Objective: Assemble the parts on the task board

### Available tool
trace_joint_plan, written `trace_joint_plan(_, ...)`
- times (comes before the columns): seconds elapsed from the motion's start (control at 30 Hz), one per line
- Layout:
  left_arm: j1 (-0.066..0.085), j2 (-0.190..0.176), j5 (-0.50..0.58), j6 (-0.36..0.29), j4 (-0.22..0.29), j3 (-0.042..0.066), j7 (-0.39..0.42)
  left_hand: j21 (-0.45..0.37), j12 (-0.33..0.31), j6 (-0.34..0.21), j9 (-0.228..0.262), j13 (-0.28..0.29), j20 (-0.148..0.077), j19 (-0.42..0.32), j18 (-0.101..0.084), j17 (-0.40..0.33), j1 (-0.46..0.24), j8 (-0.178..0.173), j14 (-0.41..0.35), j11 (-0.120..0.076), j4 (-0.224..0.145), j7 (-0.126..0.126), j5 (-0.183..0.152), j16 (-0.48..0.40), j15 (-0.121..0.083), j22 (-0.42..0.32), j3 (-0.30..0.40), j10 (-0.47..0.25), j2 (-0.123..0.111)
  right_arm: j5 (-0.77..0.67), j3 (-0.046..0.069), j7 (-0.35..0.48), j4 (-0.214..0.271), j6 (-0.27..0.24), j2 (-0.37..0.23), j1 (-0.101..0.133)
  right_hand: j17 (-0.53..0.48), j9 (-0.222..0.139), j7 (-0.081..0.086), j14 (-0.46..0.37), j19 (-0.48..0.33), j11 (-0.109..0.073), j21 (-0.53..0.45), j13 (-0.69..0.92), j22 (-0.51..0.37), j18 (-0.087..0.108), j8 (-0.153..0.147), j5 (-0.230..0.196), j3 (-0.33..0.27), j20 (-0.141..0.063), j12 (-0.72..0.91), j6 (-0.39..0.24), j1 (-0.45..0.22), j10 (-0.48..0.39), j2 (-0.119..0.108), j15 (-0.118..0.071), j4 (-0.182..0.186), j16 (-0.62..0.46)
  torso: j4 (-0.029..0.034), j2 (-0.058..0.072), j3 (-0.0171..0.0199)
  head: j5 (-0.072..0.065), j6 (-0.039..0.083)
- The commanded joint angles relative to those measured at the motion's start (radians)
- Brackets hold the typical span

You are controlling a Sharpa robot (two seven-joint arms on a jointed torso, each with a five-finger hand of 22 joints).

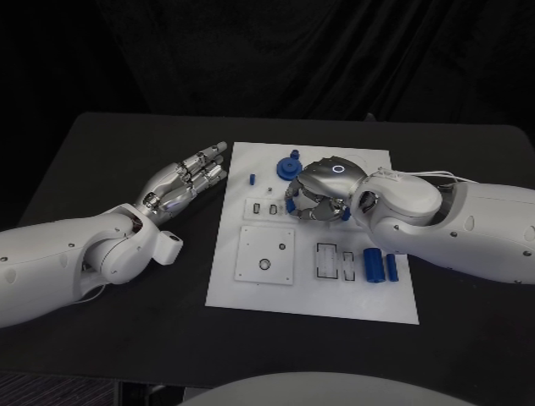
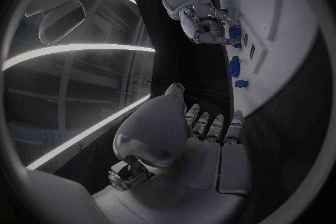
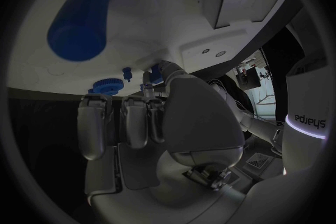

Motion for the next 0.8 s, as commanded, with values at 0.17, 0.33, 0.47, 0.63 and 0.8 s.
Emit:
trace_joint_plan(0.17, 0.000, 0.002, -0.007, 0.017, -0.001, 0.001, 0.062, 0.002, 0.005, -0.005, 0.000, 0.001, 0.006, 0.002, 0.018, 0.000, 0.013, 0.000, 0.001, 0.006, 0.000, 0.005, 0.004, -0.001, 0.007, -0.001, 0.008, 0.001, 0.001, -0.008, 0.000, -0.021, 0.000, 0.009, 0.001, -0.003, 0.152, -0.002, 0.000, 0.085, 0.074, 0.009, -0.007, 0.263, 0.240, -0.006, -0.013, 0.003, 0.000, 0.002, 0.003, -0.018, -0.015, 0.104, 0.000, 0.002, -0.010, 0.000, 0.0007, 0.000, -0.0001, 0.000, -0.005)
trace_joint_plan(0.33, 0.000, 0.003, -0.007, 0.017, -0.003, 0.001, 0.061, 0.002, 0.005, -0.005, 0.000, 0.001, 0.006, 0.002, 0.018, 0.000, 0.013, 0.000, 0.001, 0.006, 0.000, 0.005, 0.004, -0.001, 0.007, -0.001, 0.008, 0.001, 0.001, -0.008, 0.000, -0.019, 0.000, 0.007, 0.002, -0.003, 0.152, -0.002, 0.000, 0.085, 0.074, 0.009, -0.007, 0.263, 0.240, -0.006, -0.014, 0.003, 0.001, 0.002, 0.003, -0.020, -0.015, 0.104, 0.000, 0.002, -0.010, 0.000, 0.0007, 0.000, -0.0002, 0.001, -0.006)
trace_joint_plan(0.47, 0.000, 0.004, -0.007, 0.017, -0.004, 0.001, 0.061, 0.002, 0.005, -0.005, 0.000, 0.001, 0.006, 0.002, 0.018, 0.000, 0.013, 0.000, 0.001, 0.006, 0.000, 0.005, 0.004, -0.001, 0.007, -0.001, 0.008, 0.001, 0.001, -0.008, 0.000, -0.018, -0.001, 0.007, 0.003, -0.003, 0.150, -0.003, 0.001, 0.085, 0.073, 0.009, -0.008, 0.263, 0.240, -0.006, -0.020, 0.003, -0.001, 0.002, 0.003, -0.029, -0.020, 0.104, -0.001, 0.002, -0.010, -0.001, 0.0000, 0.000, 0.0001, 0.001, -0.007)
trace_joint_plan(0.63, 0.000, 0.005, -0.007, 0.018, -0.006, 0.001, 0.060, 0.002, 0.005, -0.005, 0.000, 0.001, 0.006, 0.002, 0.018, 0.000, 0.013, 0.000, 0.001, 0.006, 0.000, 0.005, 0.004, -0.001, 0.007, -0.001, 0.008, 0.001, 0.001, -0.008, 0.000, -0.018, -0.001, 0.011, 0.004, -0.003, 0.149, -0.005, 0.001, 0.084, 0.073, 0.009, -0.008, 0.263, 0.240, -0.006, -0.030, 0.003, -0.002, 0.002, 0.003, -0.042, -0.027, 0.104, -0.003, 0.002, -0.010, -0.001, 0.0004, 0.000, 0.0001, 0.001, -0.010)
trace_joint_plan(0.8, 0.000, 0.006, -0.007, 0.019, -0.007, 0.001, 0.060, 0.002, 0.005, -0.005, 0.000, 0.001, 0.006, 0.002, 0.018, 0.000, 0.013, 0.000, 0.001, 0.006, 0.000, 0.005, 0.004, -0.001, 0.007, -0.001, 0.008, 0.001, 0.001, -0.008, 0.000, -0.017, -0.002, 0.011, 0.005, -0.003, 0.149, -0.005, 0.002, 0.084, 0.073, 0.009, -0.009, 0.263, 0.240, -0.006, -0.034, 0.003, -0.002, 0.003, 0.003, -0.048, -0.029, 0.104, -0.004, 0.003, -0.010, -0.001, 0.0004, 0.000, 0.0001, 0.001, -0.010)
